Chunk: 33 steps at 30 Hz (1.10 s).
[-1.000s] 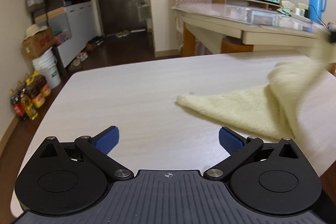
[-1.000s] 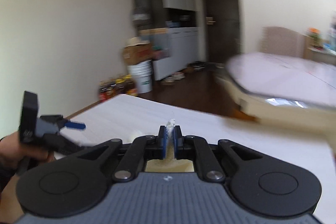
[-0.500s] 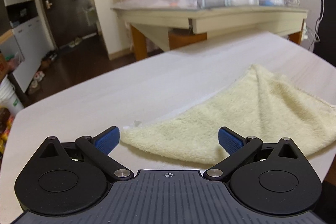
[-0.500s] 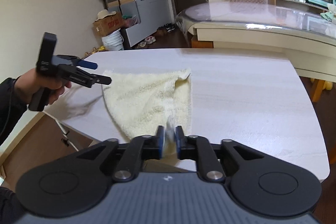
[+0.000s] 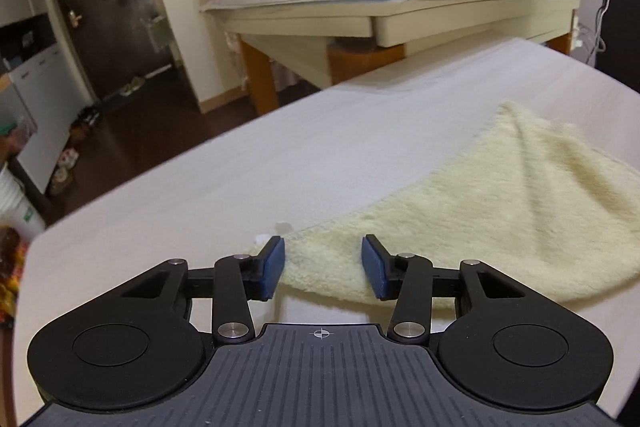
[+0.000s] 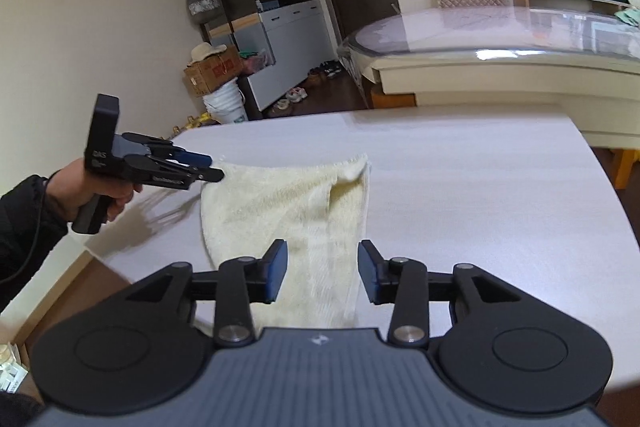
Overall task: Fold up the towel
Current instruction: 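Grasp the towel edge with the right gripper while the left gripper grasps the same edge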
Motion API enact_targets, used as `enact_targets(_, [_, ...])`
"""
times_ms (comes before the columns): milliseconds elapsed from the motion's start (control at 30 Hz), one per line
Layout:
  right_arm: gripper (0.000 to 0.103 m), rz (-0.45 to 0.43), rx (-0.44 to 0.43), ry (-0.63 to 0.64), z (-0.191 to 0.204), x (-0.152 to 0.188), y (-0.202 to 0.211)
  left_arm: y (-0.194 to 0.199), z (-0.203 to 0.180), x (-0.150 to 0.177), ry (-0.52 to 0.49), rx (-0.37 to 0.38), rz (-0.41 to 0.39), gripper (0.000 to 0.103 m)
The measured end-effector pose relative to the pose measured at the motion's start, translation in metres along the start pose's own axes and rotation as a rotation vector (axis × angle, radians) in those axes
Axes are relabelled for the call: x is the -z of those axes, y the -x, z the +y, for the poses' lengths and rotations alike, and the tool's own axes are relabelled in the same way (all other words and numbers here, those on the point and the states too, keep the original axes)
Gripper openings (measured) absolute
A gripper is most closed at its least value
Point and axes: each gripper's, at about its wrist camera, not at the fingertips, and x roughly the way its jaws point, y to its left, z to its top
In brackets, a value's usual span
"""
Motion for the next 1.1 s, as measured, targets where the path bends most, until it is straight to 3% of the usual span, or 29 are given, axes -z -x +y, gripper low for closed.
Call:
enact_targets(67, [0.043, 0.003, -0.019, -0.020, -0.004, -0.014, -0.023, -0.007, 0.007, -0.004, -0.008, -0.009, 0.000, 0.049])
enact_targets(133, [0.043, 0.008, -0.044, -0.047, -0.007, -0.024, -0.041, -0.014, 0.012, -0.008, -0.026, -0.035, -0.004, 0.061])
enact_targets(200, [0.043, 0.026, -0.080, -0.101, -0.014, -0.035, -0.066, -0.018, 0.018, -0.010, -0.018, -0.035, -0.005, 0.064])
enact_targets(400, [0.043, 0.099, -0.121, -0.228, -0.027, -0.051, -0.126, -0.011, 0.021, -0.009, 0.000, -0.036, -0.016, 0.060])
enact_targets(567, [0.043, 0.110, -0.145, -0.298, -0.031, -0.049, -0.143, 0.012, 0.024, 0.001, 0.013, -0.036, -0.041, 0.060])
enact_targets(600, [0.034, 0.104, -0.146, -0.310, -0.031, -0.049, -0.144, 0.017, 0.025, 0.003, 0.019, -0.036, -0.043, 0.061])
enact_targets(633, [0.015, 0.095, -0.145, -0.319, -0.031, -0.050, -0.144, 0.022, 0.027, 0.005, 0.029, -0.039, -0.048, 0.062])
enact_targets(667, [0.011, 0.087, -0.145, -0.312, -0.027, -0.051, -0.143, 0.027, 0.028, 0.007, 0.039, -0.042, -0.053, 0.063])
enact_targets(767, [0.010, 0.062, -0.168, -0.232, -0.003, -0.057, -0.135, 0.044, 0.037, 0.015, 0.055, -0.083, -0.063, 0.069])
enact_targets(900, [0.010, 0.053, -0.268, 0.046, 0.079, -0.062, -0.115, 0.069, 0.052, 0.031, 0.081, -0.156, -0.068, 0.073])
enact_targets(1033, [0.010, 0.121, -0.393, 0.325, 0.163, -0.039, -0.114, 0.099, 0.061, 0.056, 0.090, -0.201, -0.066, 0.080])
enact_targets(1100, [0.010, 0.154, -0.415, 0.399, 0.182, -0.027, -0.119, 0.114, 0.059, 0.070, 0.050, -0.197, -0.066, 0.080])
